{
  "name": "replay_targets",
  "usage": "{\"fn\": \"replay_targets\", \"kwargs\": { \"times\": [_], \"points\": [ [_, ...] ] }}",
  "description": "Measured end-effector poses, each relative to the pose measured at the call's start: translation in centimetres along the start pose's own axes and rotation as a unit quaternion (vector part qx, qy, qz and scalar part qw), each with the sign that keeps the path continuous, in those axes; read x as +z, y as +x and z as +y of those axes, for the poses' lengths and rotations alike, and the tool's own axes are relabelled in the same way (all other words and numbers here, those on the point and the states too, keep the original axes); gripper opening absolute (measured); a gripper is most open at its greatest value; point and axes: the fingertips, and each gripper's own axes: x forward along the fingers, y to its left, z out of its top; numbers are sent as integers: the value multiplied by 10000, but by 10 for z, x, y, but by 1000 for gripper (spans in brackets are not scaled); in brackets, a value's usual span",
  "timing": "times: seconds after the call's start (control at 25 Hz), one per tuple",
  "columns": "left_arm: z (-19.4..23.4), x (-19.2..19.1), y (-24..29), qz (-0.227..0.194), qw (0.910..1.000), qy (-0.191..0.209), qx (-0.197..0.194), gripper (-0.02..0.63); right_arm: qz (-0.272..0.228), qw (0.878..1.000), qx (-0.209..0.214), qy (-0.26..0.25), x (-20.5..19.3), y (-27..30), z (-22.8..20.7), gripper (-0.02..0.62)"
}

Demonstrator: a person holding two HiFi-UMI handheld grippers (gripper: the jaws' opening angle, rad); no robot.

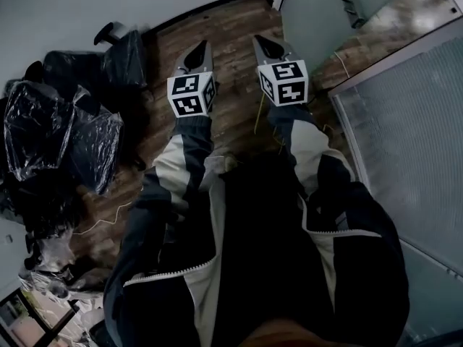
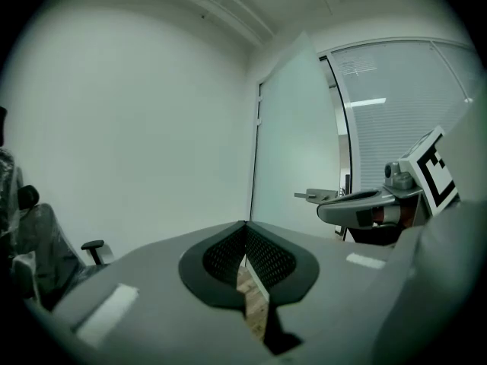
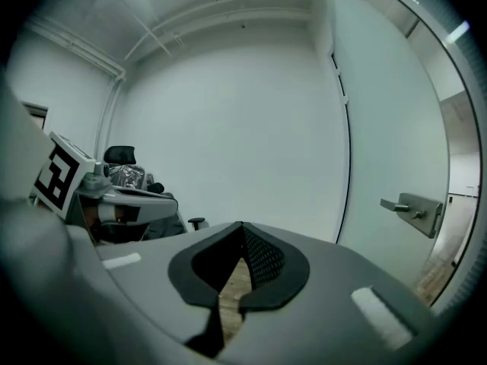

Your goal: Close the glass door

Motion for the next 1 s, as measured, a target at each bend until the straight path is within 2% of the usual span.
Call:
{"fn": "replay_targets", "kwargs": {
  "times": [0.24, 0.44, 0.76, 1.0],
  "points": [
    [20, 12, 53, 1, 9996, -122, -246, 5, 97, 9996, -261, 55, 10, 46, -30, 5],
    [39, 10, 114, 99, 9993, -138, -319, 5, 97, 9990, -375, 200, 16, 99, -75, 5],
    [48, 25, 263, 320, 9978, -1, -574, 5, 9, 9979, -529, 376, 33, 203, -187, 5],
    [26, 47, 357, 375, 9946, 198, -952, 5, 12, 9955, -775, 542, 41, 241, -265, 5]
  ]
}}
